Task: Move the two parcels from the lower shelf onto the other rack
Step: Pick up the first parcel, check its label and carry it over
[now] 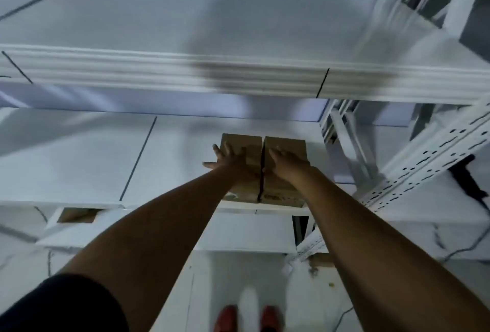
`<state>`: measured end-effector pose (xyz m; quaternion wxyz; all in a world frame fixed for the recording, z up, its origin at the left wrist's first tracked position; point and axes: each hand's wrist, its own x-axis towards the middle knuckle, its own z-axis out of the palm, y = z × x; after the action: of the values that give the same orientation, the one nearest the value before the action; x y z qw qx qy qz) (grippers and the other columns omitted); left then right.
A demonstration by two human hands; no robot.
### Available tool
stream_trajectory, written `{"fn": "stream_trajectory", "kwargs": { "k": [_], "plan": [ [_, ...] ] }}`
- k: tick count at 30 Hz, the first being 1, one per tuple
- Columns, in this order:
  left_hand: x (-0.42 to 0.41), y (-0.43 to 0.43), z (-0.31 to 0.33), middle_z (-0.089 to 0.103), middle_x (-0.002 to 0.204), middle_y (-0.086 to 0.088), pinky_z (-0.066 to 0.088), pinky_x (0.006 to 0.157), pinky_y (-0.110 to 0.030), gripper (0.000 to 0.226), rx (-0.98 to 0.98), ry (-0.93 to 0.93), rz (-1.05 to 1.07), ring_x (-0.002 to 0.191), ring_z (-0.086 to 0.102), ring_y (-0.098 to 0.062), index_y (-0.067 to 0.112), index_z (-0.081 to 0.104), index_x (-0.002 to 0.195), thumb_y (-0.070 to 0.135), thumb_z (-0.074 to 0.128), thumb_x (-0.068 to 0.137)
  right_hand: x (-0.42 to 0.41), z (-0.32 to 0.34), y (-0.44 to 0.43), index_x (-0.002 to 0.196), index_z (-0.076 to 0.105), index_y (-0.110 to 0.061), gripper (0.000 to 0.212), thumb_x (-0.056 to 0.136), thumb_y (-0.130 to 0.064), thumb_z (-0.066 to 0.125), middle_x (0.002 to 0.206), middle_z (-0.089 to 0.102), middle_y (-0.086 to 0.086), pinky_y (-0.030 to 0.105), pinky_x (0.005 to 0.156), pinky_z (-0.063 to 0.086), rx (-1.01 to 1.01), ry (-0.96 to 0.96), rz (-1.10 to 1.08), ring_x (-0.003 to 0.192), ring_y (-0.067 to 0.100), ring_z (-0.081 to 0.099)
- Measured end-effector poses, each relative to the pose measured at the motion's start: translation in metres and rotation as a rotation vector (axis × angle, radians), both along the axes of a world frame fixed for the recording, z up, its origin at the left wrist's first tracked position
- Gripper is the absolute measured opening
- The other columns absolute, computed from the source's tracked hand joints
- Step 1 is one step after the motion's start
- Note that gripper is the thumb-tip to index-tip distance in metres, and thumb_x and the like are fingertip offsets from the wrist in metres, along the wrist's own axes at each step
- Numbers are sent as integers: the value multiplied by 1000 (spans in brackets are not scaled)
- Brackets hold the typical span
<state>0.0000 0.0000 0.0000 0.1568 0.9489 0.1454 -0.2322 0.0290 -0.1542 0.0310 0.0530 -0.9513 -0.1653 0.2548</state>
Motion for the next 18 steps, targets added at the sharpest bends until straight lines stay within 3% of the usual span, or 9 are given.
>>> {"fn": "stream_trajectory", "kwargs": {
  "k": [3, 6, 9, 12, 15, 18],
  "plan": [
    [-2, -9, -15, -18, 177, -15, 13, 119, -84, 123, -21, 53, 94, 159, -21, -54, 37, 1, 170, 81, 69, 77, 4, -21, -12, 167, 6, -32, 69, 108, -33, 42, 178, 0, 0, 66, 123, 19, -8, 43, -5, 162, 34, 8],
    [-6, -15, -35, -18, 177, -12, 24, 117, -80, 130, -31, 36, 166, 160, -13, -54, 41, 0, 167, 83, 74, 69, 8, -44, -25, 167, 13, -32, 68, 106, -34, 44, 178, 2, -1, 71, 121, 21, -40, 100, -33, 162, 34, 9],
    [-6, -20, -42, -2, 176, -11, 36, 112, -74, 122, 26, -34, 188, 157, 9, -53, 43, 13, 161, 81, 75, 63, 5, -49, -32, 166, 13, -33, 69, 105, -38, 46, 178, 0, -2, 72, 119, 24, -56, 81, 1, 162, 35, 9],
    [-13, -12, -33, 15, 171, -10, 40, 110, -66, 103, 8, -112, 180, 148, 27, -49, 43, 26, 156, 74, 74, 70, 4, -43, -35, 167, 7, -32, 72, 105, -50, 40, 178, -1, 0, 72, 121, 16, -37, 67, 39, 163, 33, 5],
    [-5, 16, -12, 36, 163, -16, 42, 113, -60, 82, -195, -173, 277, 141, 41, -49, 32, 40, 155, 67, 60, 84, 8, -22, -37, 167, 1, -31, 79, 104, -58, 38, 178, 2, 3, 69, 124, 10, 39, 69, -1, 162, 36, 8],
    [5, 47, 11, 64, 139, -18, 56, 106, -55, 90, -567, -284, 504, 119, 65, -39, 22, 56, 142, 79, 58, 71, 11, 6, -33, 167, 0, -28, 78, 105, -59, 35, 176, 11, 11, 63, 125, 15, 153, 66, -62, 159, 39, 17]
  ]
}}
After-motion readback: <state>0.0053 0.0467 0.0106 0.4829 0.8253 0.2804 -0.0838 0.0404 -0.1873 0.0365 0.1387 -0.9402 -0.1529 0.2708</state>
